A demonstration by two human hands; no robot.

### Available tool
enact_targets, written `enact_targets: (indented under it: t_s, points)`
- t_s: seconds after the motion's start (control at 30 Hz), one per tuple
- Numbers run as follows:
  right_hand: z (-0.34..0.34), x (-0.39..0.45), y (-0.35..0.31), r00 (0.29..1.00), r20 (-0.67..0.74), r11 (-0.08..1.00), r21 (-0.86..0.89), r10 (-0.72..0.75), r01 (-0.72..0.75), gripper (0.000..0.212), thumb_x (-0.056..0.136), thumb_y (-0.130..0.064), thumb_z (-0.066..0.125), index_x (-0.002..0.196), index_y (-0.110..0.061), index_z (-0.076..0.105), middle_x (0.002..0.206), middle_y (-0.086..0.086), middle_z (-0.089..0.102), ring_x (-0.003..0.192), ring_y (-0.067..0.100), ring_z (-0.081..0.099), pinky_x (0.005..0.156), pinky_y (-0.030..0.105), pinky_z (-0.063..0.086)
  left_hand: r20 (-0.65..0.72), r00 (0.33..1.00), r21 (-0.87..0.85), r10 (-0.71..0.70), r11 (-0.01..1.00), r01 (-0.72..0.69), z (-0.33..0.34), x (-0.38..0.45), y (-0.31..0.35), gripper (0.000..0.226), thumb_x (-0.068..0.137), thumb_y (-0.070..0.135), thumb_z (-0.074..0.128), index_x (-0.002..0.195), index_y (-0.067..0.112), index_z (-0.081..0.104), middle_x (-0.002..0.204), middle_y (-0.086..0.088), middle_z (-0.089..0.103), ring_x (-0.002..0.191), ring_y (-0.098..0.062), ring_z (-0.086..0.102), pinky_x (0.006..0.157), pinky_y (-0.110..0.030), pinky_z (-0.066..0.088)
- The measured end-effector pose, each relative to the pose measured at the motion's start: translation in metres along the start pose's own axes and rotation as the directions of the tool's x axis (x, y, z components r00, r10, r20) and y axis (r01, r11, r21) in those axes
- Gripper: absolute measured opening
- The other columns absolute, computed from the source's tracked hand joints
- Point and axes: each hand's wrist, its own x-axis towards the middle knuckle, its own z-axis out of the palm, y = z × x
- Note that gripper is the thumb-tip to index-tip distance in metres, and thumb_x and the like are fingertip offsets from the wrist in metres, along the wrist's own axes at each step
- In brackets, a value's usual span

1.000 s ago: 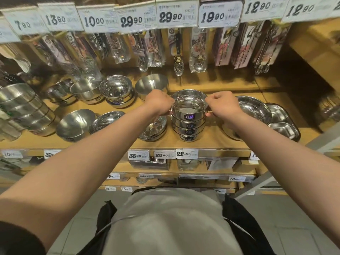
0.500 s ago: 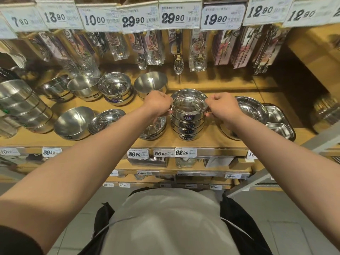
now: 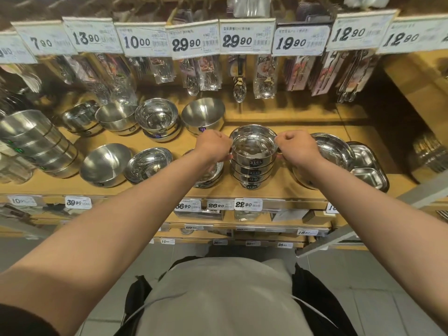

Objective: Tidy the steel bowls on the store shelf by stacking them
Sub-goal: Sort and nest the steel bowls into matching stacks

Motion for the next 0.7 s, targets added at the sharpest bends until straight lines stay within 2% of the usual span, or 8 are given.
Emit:
enact_targets:
  t_s: [0.17,0.23,0.3,0.4,0.47,0.53,0.63,0.7]
  points:
    - [-0.009,-0.016,-0.010,1.000,-0.003,0.999,0.039,0.002,-0.001,0.026,0.098,-0.022,0.056,0.090,-0.005,0.074,0.073,0.010,0.067,0.070,0.022,0.061,0.069,0.042,0.053,0.045,0.998,-0.005,0.051,0.999,-0.051,-0.016,-0.006,0.000,0.011,0.100,0.004,0.051,0.092,0.009,0.057,0.090,-0.014,0.049,0.078,-0.021,0.054,0.058,-0.022,0.057]
    - [-0.016,-0.026,-0.016,0.993,-0.096,0.998,0.003,-0.068,0.069,0.023,0.096,-0.024,0.055,0.093,-0.009,0.072,0.077,0.011,0.068,0.076,0.020,0.061,0.075,0.042,0.053,0.042,0.998,0.004,0.052,0.999,-0.053,-0.035,-0.007,-0.004,0.008,0.098,0.008,0.053,0.093,0.011,0.059,0.091,-0.012,0.051,0.084,-0.023,0.053,0.063,-0.025,0.060]
    - [-0.017,-0.047,-0.023,0.976,-0.157,0.988,0.005,-0.150,0.153,0.018,0.097,-0.026,0.054,0.090,-0.022,0.070,0.074,-0.004,0.067,0.071,0.011,0.060,0.068,0.032,0.049,0.010,0.999,-0.002,0.038,0.999,-0.038,-0.059,-0.007,-0.013,0.012,0.099,0.013,0.056,0.090,0.006,0.062,0.090,-0.012,0.058,0.084,-0.023,0.059,0.074,-0.033,0.062]
    - [0.010,-0.086,-0.027,0.980,0.005,0.978,0.066,-0.201,0.200,0.024,0.099,-0.033,0.055,0.079,-0.029,0.066,0.066,-0.008,0.066,0.055,-0.001,0.053,0.051,0.017,0.046,-0.077,0.997,-0.022,-0.012,1.000,0.010,-0.094,-0.004,-0.034,0.016,0.100,0.015,0.058,0.091,0.006,0.067,0.085,-0.008,0.066,0.076,-0.019,0.062,0.068,-0.032,0.057]
    - [0.039,-0.103,-0.026,0.972,0.181,0.985,0.114,-0.150,0.131,0.021,0.100,-0.036,0.056,0.081,-0.038,0.065,0.078,-0.016,0.070,0.058,-0.002,0.061,0.051,0.011,0.049,-0.119,0.992,-0.023,-0.046,0.999,0.043,-0.113,-0.002,-0.048,0.022,0.099,0.016,0.059,0.095,-0.003,0.068,0.083,-0.012,0.065,0.074,-0.022,0.059,0.064,-0.031,0.050]
    - [0.070,-0.109,-0.020,0.949,0.305,0.988,0.148,-0.078,0.034,0.015,0.100,-0.033,0.057,0.091,-0.040,0.067,0.084,-0.018,0.071,0.076,0.001,0.068,0.064,0.018,0.058,-0.159,0.985,-0.020,-0.065,0.998,0.063,-0.128,0.001,-0.060,0.028,0.098,0.018,0.060,0.097,-0.008,0.069,0.082,-0.014,0.063,0.078,-0.023,0.056,0.071,-0.034,0.048]
    - [0.110,-0.103,-0.014,0.935,0.350,0.989,0.108,0.058,-0.102,0.010,0.099,-0.029,0.058,0.104,-0.032,0.067,0.105,-0.012,0.068,0.097,0.015,0.068,0.090,0.043,0.059,-0.166,0.983,-0.042,-0.082,0.996,0.076,-0.149,0.003,-0.071,0.017,0.097,0.016,0.062,0.093,0.003,0.071,0.082,-0.009,0.063,0.080,-0.020,0.058,0.082,-0.038,0.052]
    - [0.131,-0.096,-0.012,0.935,0.327,0.975,0.123,0.137,-0.186,0.006,0.100,-0.027,0.058,0.099,-0.028,0.064,0.099,-0.010,0.065,0.092,0.016,0.067,0.091,0.048,0.059,-0.150,0.982,-0.075,-0.116,0.992,0.106,-0.165,0.007,-0.077,0.014,0.098,0.014,0.062,0.101,0.003,0.070,0.084,-0.008,0.065,0.076,-0.020,0.060,0.078,-0.035,0.056]
